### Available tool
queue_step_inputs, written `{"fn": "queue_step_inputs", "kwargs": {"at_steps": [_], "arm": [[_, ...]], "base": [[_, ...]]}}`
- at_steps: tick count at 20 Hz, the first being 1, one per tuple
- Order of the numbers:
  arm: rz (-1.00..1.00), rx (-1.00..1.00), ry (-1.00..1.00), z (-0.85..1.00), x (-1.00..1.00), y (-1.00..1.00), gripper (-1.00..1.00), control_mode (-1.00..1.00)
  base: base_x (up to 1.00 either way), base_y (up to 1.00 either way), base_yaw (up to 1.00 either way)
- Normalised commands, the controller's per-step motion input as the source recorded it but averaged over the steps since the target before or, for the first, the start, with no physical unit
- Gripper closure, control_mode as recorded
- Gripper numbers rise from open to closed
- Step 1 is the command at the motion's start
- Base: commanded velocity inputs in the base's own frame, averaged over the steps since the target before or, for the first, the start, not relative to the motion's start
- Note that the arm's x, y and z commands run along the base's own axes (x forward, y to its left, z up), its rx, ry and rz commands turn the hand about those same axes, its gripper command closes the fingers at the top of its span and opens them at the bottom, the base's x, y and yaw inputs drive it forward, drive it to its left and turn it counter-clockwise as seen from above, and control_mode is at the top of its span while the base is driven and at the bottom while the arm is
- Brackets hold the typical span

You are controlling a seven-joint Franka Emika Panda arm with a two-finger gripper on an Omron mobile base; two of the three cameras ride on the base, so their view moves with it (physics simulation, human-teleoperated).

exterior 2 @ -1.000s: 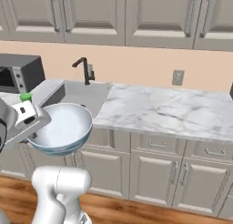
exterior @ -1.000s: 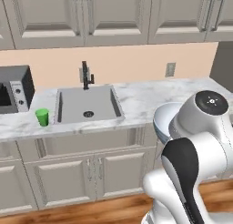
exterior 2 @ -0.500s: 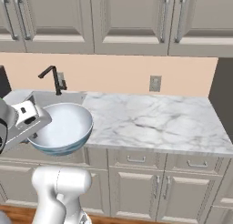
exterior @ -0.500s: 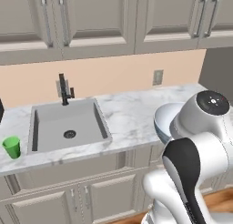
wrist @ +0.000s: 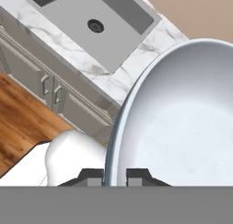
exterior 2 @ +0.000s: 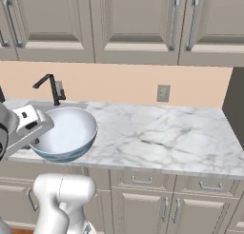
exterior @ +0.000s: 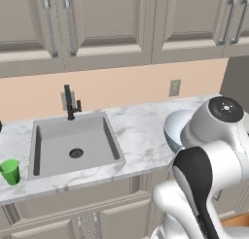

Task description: Pick the cup and bowl from the counter and place them on the counter next to the sink.

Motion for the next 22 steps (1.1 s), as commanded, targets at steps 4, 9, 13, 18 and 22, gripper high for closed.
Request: {"fn": "queue_step_inputs", "kwargs": {"at_steps": [4, 9, 13, 18, 22], "arm": [[0.0, 0.0, 0.0, 0.0, 0.0, 0.0, 1.0, 1.0], [0.0, 0.0, 0.0, 0.0, 0.0, 0.0, 1.0, 1.0], [0.0, 0.0, 0.0, 0.0, 0.0, 0.0, 1.0, -1.0], [0.04, 0.0, 0.0, 0.0, 0.0, 0.03, 1.0, -1.0], [0.08, 0.0, 0.0, 0.0, 0.42, 0.14, 1.0, -1.0]], "base": [[0.0, 0.0, 0.0], [0.0, 0.0, 0.0], [0.0, 0.0, 0.0], [0.0, 0.0, 0.0], [0.0, 0.0, 0.0]]}}
